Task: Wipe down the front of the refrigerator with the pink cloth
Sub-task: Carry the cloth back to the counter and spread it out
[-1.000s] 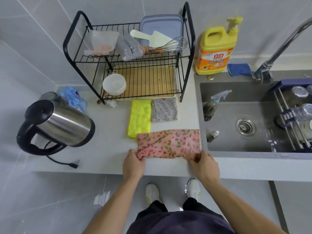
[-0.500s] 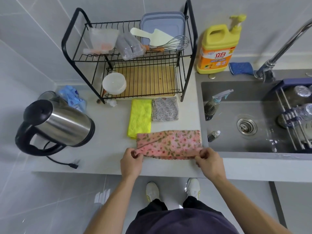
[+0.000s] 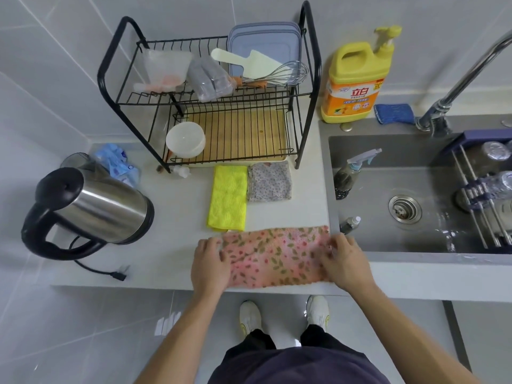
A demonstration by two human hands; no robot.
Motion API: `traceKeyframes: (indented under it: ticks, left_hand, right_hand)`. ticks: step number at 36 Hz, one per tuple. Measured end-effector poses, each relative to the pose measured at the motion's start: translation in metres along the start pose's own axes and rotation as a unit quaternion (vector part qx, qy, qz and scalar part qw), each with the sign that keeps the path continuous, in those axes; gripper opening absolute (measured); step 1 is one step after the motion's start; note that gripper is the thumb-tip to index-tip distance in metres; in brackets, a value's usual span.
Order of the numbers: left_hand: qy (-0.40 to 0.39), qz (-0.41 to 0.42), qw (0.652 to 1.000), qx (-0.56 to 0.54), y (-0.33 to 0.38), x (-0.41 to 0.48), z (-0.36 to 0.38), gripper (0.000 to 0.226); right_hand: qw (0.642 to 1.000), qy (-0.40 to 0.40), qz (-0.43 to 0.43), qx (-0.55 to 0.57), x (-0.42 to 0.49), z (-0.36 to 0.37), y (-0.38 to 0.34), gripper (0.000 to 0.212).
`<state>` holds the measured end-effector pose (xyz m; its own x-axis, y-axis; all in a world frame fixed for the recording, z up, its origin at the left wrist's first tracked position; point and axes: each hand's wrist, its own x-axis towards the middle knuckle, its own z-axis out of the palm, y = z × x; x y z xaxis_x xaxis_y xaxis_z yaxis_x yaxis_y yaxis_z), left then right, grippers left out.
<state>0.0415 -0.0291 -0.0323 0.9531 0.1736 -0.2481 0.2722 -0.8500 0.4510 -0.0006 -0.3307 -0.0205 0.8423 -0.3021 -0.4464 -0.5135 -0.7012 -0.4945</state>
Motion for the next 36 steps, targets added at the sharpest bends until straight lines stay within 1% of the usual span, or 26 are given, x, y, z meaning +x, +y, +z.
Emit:
traceKeyframes:
  ticks: [2,3,5,6,9,11,13,15,18,23,25,28,30,33,35,36]
  left_hand:
    - [-0.009,0.072,0.997,0.021,0.001,0.008,0.005,0.034]
    - [-0.017,0.094,0.995,0.031,0.001,0.012,0.007,0.037]
    - [-0.031,0.114,0.992,0.053,0.004,0.018,0.009,0.041]
    - [-0.037,0.115,0.991,0.064,0.005,0.021,0.010,0.042]
    - [-0.042,0.105,0.991,0.076,0.008,0.025,0.011,0.037]
    - [-0.026,0.115,0.991,0.069,0.008,0.028,0.009,0.029]
    - [-0.001,0.131,0.990,0.049,0.006,0.032,0.007,0.020]
    - [0.014,0.150,0.988,0.030,0.003,0.036,0.004,0.012]
    - [0.005,0.183,0.983,0.022,0.004,0.042,-0.007,0.009]
    - [-0.066,0.168,0.983,0.026,0.004,0.047,-0.030,0.016]
    - [-0.093,0.166,0.981,0.027,0.008,0.047,-0.040,0.019]
    - [-0.106,0.167,0.980,0.003,0.013,0.044,-0.051,0.025]
    - [-0.111,0.185,0.976,-0.017,0.018,0.042,-0.056,0.030]
    - [-0.143,0.215,0.965,-0.047,0.025,0.037,-0.058,0.022]
    - [-0.168,0.228,0.958,-0.041,0.029,0.031,-0.056,0.022]
    - [-0.161,0.239,0.957,-0.028,0.029,0.028,-0.054,0.014]
  right_hand:
    - [0.997,0.038,-0.063,-0.003,0.009,0.008,-0.006,0.032]
    - [0.995,0.047,-0.087,-0.010,0.014,0.011,-0.008,0.037]
    - [0.991,0.055,-0.119,-0.033,0.023,0.016,-0.011,0.047]
    - [0.990,0.056,-0.121,-0.045,0.027,0.018,-0.011,0.047]
    - [0.990,0.067,-0.104,-0.067,0.037,0.021,-0.011,0.034]
    - [0.991,0.084,-0.088,-0.062,0.040,0.020,-0.012,0.025]
    - [0.990,0.095,-0.093,-0.053,0.041,0.016,-0.014,0.020]
    - [0.991,0.082,-0.108,-0.021,0.042,0.009,-0.016,0.015]
    - [0.993,0.022,-0.117,0.012,0.045,-0.006,-0.017,0.007]
    - [0.991,-0.028,-0.127,0.034,0.042,-0.032,-0.012,0.018]
    - [0.989,-0.034,-0.137,0.041,0.038,-0.040,-0.014,0.018]
    - [0.989,-0.022,-0.139,0.043,0.035,-0.047,-0.018,0.015]
    - [0.990,-0.017,-0.134,0.047,0.034,-0.051,-0.020,0.015]
    - [0.990,-0.010,-0.133,0.054,0.034,-0.056,-0.023,0.012]
    - [0.989,-0.009,-0.128,0.071,0.033,-0.060,-0.025,0.006]
    - [0.988,-0.009,-0.127,0.084,0.032,-0.062,-0.026,0.006]
